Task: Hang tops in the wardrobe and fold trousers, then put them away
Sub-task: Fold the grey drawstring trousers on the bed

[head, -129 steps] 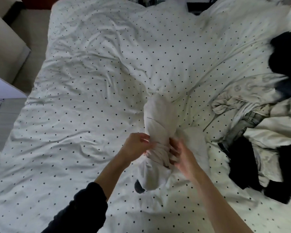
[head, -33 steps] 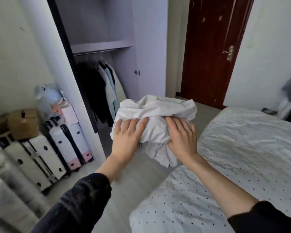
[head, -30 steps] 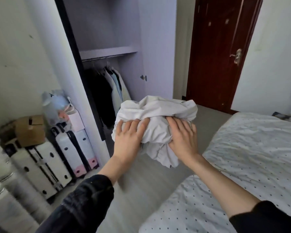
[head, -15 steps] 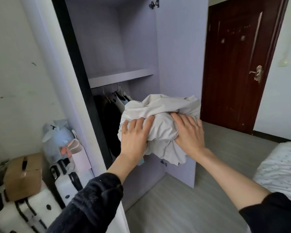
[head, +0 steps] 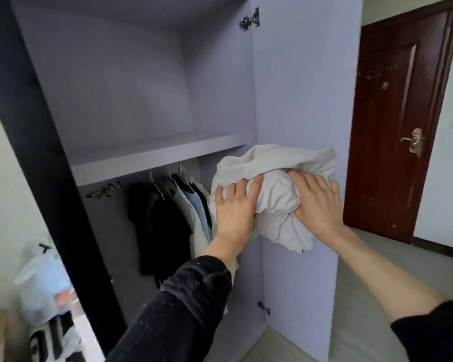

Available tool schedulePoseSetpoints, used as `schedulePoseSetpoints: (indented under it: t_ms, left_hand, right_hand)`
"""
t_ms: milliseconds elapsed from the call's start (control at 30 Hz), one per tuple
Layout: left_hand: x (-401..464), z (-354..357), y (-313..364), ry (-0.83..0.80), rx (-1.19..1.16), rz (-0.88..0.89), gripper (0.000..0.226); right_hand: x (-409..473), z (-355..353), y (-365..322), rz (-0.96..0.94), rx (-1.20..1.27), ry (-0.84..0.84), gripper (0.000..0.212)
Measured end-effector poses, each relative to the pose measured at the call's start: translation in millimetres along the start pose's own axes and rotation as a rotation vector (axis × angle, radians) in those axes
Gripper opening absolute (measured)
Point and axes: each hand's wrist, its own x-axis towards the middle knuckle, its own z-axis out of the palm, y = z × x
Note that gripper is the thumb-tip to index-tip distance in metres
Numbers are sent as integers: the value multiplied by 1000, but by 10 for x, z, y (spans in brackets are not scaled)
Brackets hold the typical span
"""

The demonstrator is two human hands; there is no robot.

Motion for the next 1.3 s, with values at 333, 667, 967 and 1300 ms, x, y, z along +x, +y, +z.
schedulePoseSetpoints:
  t_ms: [333,667,967,1300]
  left_hand:
    - [1564,646,-926,115,268,-83,70]
    - [2375,419,-2347,144,564,-315,65]
    - [2497,576,-3769,-305,571,-636,86]
    - [2480,1163,-4504,-1033,331,-843,80]
  right_hand:
    - [1832,1414,12,-157,244,101,57]
    - [3524,2358,-1135,-404,466,203,54]
    - [4333,3408,-2340,-612,710,-415,92]
    - [4279,4292,-2801,-912,695,-1035,73]
